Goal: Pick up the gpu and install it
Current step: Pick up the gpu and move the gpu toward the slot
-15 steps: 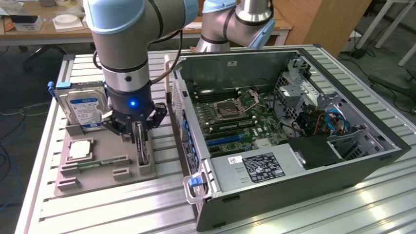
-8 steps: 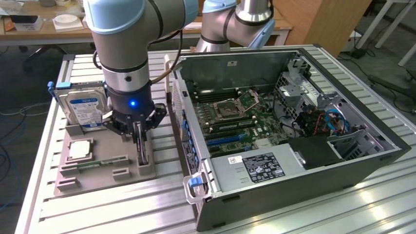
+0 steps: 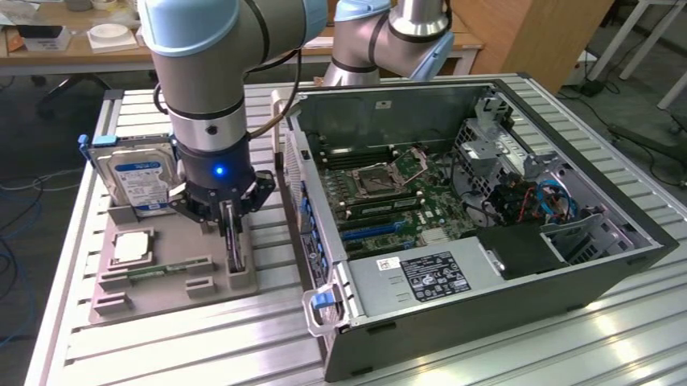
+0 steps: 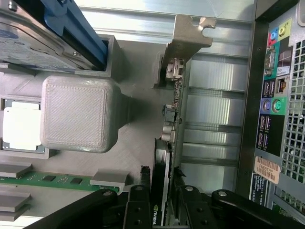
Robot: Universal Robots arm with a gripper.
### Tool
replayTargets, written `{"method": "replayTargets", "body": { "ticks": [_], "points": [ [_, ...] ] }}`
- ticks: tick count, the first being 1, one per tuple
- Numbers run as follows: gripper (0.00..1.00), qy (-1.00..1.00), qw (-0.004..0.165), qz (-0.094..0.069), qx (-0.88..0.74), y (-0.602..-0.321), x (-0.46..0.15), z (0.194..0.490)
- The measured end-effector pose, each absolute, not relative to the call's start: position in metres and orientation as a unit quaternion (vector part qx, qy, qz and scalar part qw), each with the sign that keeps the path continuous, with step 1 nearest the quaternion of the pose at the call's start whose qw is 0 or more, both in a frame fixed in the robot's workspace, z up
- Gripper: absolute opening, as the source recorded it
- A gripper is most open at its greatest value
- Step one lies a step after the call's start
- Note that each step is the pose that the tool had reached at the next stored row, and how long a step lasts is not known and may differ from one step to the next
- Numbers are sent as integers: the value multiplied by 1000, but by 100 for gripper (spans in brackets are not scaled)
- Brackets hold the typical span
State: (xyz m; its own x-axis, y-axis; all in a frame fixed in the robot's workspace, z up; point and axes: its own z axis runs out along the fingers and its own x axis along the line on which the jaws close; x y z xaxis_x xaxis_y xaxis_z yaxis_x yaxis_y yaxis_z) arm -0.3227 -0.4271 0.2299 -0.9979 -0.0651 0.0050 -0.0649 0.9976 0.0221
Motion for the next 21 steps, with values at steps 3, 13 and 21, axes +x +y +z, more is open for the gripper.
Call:
{"method": "replayTargets", "body": {
  "ticks": [3,13,21],
  "points": [
    [28,-999,3,-11,33,-427,-323,230],
    [28,-999,3,-11,33,-427,-321,230],
    [28,-999,3,-11,33,-427,-321,230]
  ]
}}
